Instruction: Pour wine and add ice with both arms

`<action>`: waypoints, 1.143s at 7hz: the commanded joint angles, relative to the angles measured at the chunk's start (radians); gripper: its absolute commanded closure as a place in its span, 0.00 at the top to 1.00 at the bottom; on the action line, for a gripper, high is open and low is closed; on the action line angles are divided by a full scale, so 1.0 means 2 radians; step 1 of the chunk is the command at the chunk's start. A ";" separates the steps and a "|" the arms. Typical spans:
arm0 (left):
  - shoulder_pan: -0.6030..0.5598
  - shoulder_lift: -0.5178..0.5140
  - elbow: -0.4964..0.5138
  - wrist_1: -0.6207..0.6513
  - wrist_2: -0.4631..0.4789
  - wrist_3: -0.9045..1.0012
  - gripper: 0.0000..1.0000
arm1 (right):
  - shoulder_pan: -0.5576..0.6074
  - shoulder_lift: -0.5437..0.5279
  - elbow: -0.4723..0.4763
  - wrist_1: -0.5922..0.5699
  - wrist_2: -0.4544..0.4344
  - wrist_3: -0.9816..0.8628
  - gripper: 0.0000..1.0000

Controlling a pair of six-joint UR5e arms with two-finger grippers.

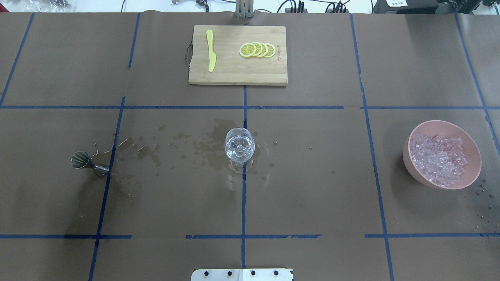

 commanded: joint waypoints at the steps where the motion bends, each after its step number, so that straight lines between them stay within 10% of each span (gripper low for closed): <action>1: -0.022 -0.021 0.003 0.057 0.001 0.015 1.00 | 0.024 -0.007 -0.012 0.008 0.011 0.010 1.00; 8: -0.041 -0.092 0.066 0.073 0.005 0.042 1.00 | 0.035 -0.036 -0.014 0.006 0.004 0.011 1.00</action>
